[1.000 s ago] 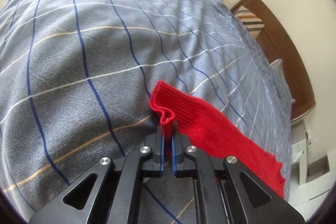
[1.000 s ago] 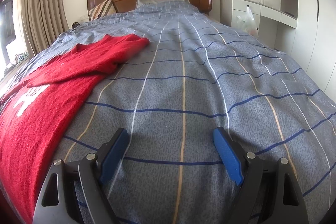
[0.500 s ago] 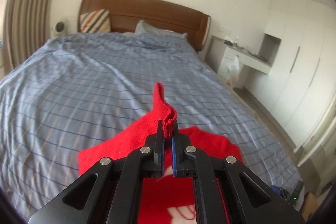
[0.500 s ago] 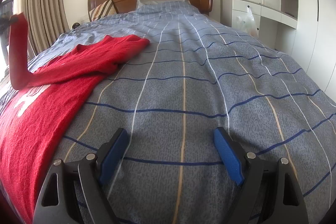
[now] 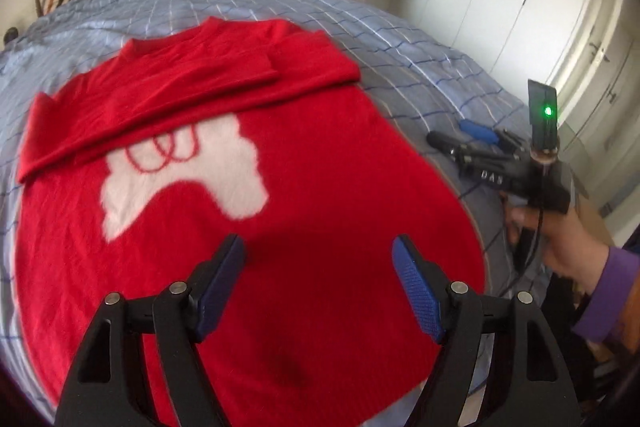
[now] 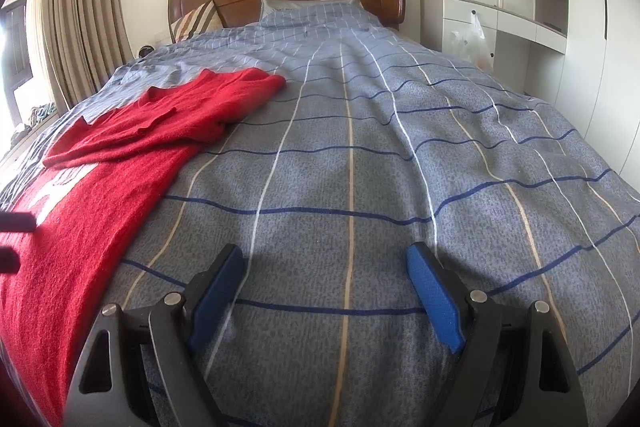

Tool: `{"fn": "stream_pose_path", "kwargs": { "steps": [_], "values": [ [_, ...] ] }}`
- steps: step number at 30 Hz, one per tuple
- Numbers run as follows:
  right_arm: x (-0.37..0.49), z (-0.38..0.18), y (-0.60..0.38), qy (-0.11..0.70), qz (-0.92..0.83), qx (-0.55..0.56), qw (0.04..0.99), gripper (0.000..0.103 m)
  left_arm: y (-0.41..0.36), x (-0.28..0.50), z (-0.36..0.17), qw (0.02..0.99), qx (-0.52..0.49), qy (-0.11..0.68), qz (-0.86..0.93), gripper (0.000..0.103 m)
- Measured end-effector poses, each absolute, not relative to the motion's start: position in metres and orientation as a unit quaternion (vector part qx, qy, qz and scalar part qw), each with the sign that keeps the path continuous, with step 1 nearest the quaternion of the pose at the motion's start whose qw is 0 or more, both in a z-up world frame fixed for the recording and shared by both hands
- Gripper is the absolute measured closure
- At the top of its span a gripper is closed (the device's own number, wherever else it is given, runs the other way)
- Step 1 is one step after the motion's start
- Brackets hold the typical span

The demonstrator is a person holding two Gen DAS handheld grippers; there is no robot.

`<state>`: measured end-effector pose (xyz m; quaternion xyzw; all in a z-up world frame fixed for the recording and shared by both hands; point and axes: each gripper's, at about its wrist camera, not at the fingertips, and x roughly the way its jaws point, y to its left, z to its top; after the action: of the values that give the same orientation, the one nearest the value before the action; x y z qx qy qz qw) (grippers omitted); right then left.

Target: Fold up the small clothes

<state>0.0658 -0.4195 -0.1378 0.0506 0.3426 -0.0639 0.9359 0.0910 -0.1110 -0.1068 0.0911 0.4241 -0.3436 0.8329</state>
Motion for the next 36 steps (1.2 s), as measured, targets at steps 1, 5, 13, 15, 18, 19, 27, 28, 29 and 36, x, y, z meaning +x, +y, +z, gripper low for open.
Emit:
{"fn": "stream_pose_path", "kwargs": {
  "steps": [1, 5, 13, 15, 18, 19, 27, 28, 29, 36],
  "values": [
    [0.066, -0.138, -0.419, 0.342, -0.064, 0.051, 0.936, 0.019, -0.097, 0.086, -0.106, 0.841, 0.094, 0.417, -0.331, 0.019],
    [0.066, -0.138, -0.419, 0.342, -0.064, 0.05, 0.936, 0.019, -0.022, 0.111, -0.1, 0.891, 0.08, 0.387, -0.223, 0.008],
    [0.07, -0.138, -0.414, 0.351, -0.073, 0.035, 0.933, 0.019, 0.103, 0.184, -0.141, 0.926, -0.035, 0.377, -0.014, 0.008],
    [0.071, -0.138, -0.412, 0.353, -0.076, 0.03, 0.932, 0.019, 0.115, 0.187, -0.159, 0.923, -0.045, 0.381, -0.002, 0.008],
    [0.073, -0.139, -0.409, 0.358, -0.08, 0.021, 0.93, 0.019, 0.115, 0.175, -0.164, 0.933, -0.048, 0.356, -0.007, 0.007],
    [0.073, -0.139, -0.408, 0.358, -0.082, 0.019, 0.93, 0.019, 0.114, 0.172, -0.164, 0.934, -0.039, 0.355, -0.005, 0.005],
    [0.074, -0.14, -0.407, 0.361, -0.089, 0.009, 0.928, 0.019, 0.118, 0.173, -0.165, 0.934, -0.034, 0.357, -0.007, 0.003],
    [0.074, -0.14, -0.406, 0.362, -0.089, 0.007, 0.928, 0.019, 0.118, 0.175, -0.165, 0.934, -0.033, 0.356, -0.006, 0.003],
    [0.074, -0.14, -0.406, 0.362, -0.09, 0.007, 0.928, 0.019, 0.118, 0.176, -0.166, 0.934, -0.032, 0.356, -0.005, 0.003],
    [0.074, -0.14, -0.407, 0.361, -0.089, 0.007, 0.928, 0.018, 0.115, 0.176, -0.166, 0.933, -0.027, 0.358, 0.0, 0.002]
  ]
}}
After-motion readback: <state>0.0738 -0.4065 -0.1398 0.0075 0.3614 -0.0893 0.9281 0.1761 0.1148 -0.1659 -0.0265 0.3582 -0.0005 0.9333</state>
